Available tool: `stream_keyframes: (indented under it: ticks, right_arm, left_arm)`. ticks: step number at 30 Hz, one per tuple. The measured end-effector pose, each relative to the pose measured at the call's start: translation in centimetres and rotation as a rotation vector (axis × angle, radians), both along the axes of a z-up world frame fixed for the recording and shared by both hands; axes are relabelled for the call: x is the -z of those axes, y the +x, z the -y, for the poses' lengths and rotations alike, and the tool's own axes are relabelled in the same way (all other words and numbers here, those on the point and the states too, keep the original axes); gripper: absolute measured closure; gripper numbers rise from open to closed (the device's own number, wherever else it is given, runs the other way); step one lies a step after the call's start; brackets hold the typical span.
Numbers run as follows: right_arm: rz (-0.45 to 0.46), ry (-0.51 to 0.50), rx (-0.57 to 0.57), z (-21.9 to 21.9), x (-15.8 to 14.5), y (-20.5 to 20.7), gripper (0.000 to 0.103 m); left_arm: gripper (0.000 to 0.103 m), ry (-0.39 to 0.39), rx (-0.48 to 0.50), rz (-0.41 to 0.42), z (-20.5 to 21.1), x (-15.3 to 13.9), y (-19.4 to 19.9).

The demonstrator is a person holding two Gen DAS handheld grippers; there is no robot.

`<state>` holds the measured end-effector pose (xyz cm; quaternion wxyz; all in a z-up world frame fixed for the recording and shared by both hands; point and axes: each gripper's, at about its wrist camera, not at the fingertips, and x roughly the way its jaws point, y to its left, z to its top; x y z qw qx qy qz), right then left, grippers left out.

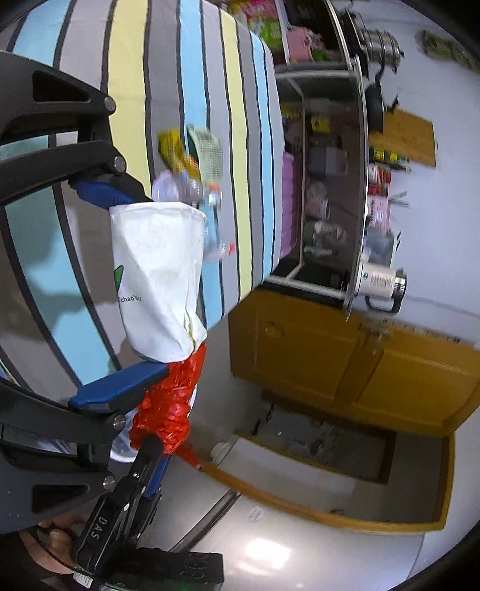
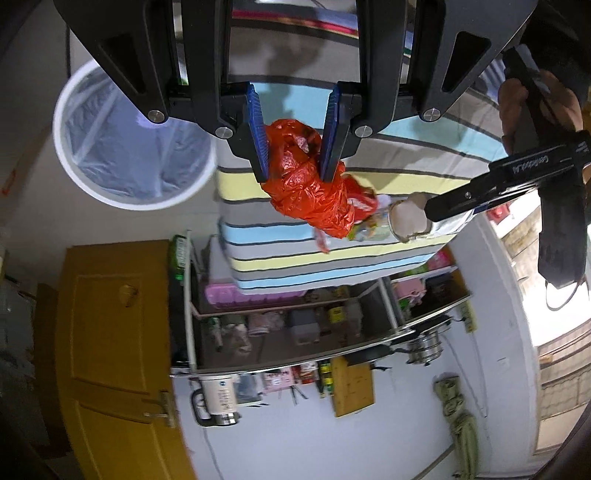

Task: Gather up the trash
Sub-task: 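Carry both bags over the white bin and open both tools to drop them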

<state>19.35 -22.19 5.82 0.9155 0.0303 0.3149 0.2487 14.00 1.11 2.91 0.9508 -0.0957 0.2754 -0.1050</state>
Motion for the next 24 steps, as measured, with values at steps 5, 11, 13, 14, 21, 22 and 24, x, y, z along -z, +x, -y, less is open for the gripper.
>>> stream_keyframes:
  ticks: [5,11,13,14,21,22,24]
  right_arm:
    - [-0.008,-0.006,0.075,2.8,0.3,0.0,0.074]
    - [-0.031,-0.013,0.174,6.3,1.1,0.0,0.074]
    - [-0.041,-0.015,0.203,7.4,1.4,0.1,0.074]
    - [-0.047,-0.014,0.217,7.9,1.6,0.2,0.074]
    - [-0.098,-0.013,0.292,10.4,3.0,1.2,0.074]
    - [-0.110,-0.010,0.302,10.8,3.3,1.4,0.074]
    - [-0.127,-0.003,0.313,11.4,3.8,1.8,0.074]
  left_arm:
    - [0.026,0.012,0.081,-0.008,3.5,0.2,1.1]
    - [0.026,0.026,0.178,-0.024,8.0,0.6,2.8]
    - [0.026,0.033,0.205,-0.034,9.2,0.8,3.4]
    - [0.026,0.035,0.218,-0.040,9.9,0.9,3.8]
    - [0.026,0.058,0.292,-0.074,13.2,1.8,5.7]
    - [0.026,0.063,0.300,-0.081,13.7,2.0,6.0]
    - [0.026,0.068,0.314,-0.090,14.6,2.3,6.3]
